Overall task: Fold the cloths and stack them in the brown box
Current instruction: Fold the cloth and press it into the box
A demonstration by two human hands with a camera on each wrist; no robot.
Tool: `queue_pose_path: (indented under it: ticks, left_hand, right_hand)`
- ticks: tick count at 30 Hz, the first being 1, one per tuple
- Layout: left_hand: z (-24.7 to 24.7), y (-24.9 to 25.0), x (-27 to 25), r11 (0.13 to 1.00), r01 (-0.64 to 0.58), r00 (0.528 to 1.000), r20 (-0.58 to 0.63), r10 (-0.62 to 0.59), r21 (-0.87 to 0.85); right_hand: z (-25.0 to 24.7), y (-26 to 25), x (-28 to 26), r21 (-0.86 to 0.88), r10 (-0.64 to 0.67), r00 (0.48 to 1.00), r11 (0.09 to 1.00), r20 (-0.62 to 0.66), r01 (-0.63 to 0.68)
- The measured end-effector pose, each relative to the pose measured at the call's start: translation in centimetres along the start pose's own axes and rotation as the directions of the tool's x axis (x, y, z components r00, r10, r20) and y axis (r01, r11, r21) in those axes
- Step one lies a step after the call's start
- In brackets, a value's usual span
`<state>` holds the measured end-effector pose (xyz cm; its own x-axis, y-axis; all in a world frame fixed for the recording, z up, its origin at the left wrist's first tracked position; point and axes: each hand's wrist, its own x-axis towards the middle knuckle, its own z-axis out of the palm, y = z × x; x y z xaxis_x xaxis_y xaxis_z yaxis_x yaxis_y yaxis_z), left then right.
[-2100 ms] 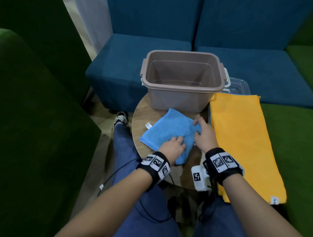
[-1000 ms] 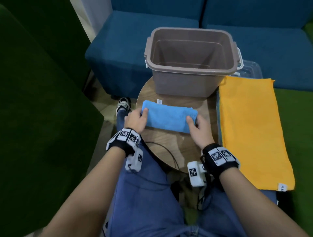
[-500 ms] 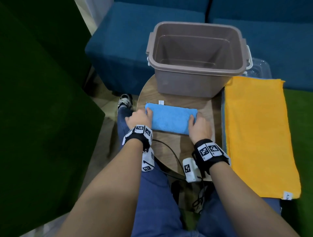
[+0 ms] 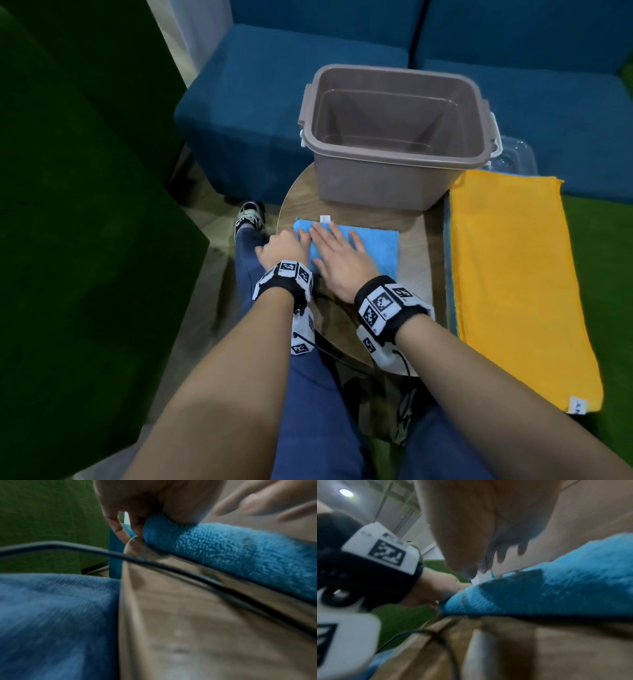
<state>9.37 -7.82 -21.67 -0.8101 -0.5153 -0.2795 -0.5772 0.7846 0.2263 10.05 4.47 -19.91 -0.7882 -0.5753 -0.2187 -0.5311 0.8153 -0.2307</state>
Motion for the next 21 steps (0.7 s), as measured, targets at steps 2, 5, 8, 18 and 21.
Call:
queue_pose_path:
  ticks: [2, 5, 8, 18, 21]
  left_hand:
    - [0.0, -0.2, 0.1, 1.0, -0.007, 1.0, -0.01, 0.007, -0.001]
    - [0.0, -0.4, 0.1, 1.0, -0.012, 1.0, -0.024, 0.012, 0.004]
    - [0.0, -0.2, 0.1, 1.0, -0.007, 0.999, -0.034, 0.008, 0.008]
    - [-1.9, 3.8, -2.3, 0.951, -0.238, 0.928, -0.245, 0.282, 0.195]
    - [-1.1, 6.7, -3.6, 0.848, -0.517, 0.828, -0.184, 0.53, 0.114]
  right_hand:
    - [1.3, 0.9, -0.6, 0.015, 0.002, 0.997, 1.0, 0.073, -0.003]
    - [1.8, 4.1, -2.5, 0.06, 0.084, 0.996, 0.994, 0.035, -0.086]
    - [1.6, 6.8, -4.3, 0.092, 0.238, 0.971, 0.966, 0.034, -0.24]
    - [1.3, 7.0, -4.2, 0.109, 0.307, 0.944, 0.941, 0.12, -0.32]
    - [1.3, 6.9, -4.2, 0.109, 0.312, 0.94, 0.939, 0.135, -0.327]
